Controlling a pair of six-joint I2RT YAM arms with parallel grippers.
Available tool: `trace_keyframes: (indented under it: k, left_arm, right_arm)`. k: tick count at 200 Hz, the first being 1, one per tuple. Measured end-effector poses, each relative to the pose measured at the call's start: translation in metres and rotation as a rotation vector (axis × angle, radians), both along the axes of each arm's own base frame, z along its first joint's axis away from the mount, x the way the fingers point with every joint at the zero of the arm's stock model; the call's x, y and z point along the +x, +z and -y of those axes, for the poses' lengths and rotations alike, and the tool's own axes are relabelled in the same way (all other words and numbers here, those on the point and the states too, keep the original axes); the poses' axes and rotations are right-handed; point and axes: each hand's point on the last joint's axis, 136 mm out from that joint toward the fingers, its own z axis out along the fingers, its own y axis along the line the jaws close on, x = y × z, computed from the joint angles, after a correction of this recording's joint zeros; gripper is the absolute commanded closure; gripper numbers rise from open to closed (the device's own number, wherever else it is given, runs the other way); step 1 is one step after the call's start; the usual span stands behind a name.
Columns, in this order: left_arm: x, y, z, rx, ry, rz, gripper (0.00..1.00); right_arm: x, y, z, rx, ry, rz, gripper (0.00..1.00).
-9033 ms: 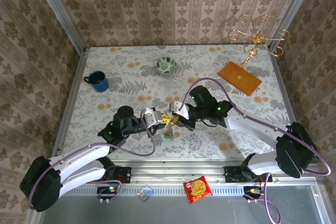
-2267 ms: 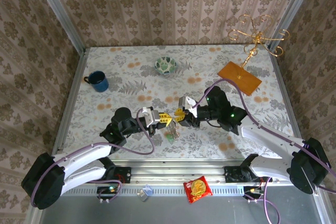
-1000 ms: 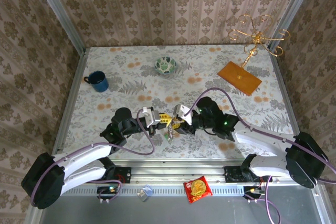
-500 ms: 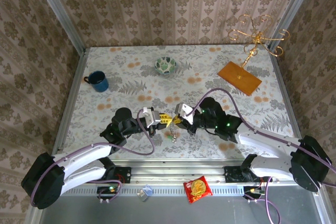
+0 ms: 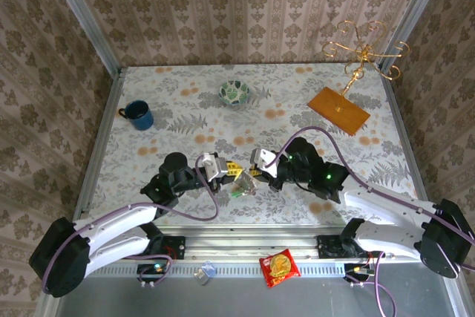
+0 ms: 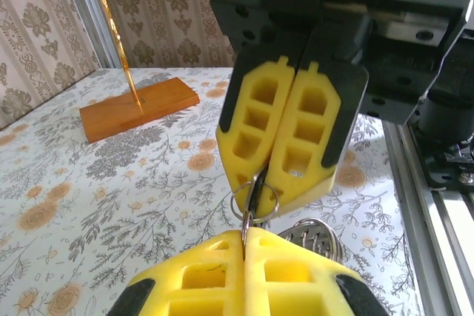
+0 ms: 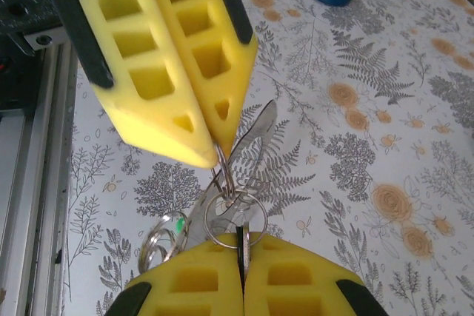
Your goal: Put the keys on the keyring
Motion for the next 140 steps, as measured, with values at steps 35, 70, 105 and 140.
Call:
trace_keyframes:
  k: [35,70,105,140]
  left_arm:
    - [0.000,0.002,0.001,0.014,-0.005,0.011,0.87]
    - [0.007,0.003,0.000,0.020,0.031,0.029,0.45]
    - [0.021,0.019,-0.019,-0.050,0.183,0.093,0.33]
    - [0.053,0.047,-0.064,-0.131,0.486,0.136,0.27]
  right_arm:
    - [0.000,0.008,0.000,-0.007,0.008,0.019,1.00]
    - [0.001,0.010,0.003,-0.027,0.002,0.022,1.00]
    - [0.002,0.011,0.006,-0.059,-0.006,0.026,1.00]
    - [0.007,0.017,-0.004,-0.074,-0.001,0.027,1.00]
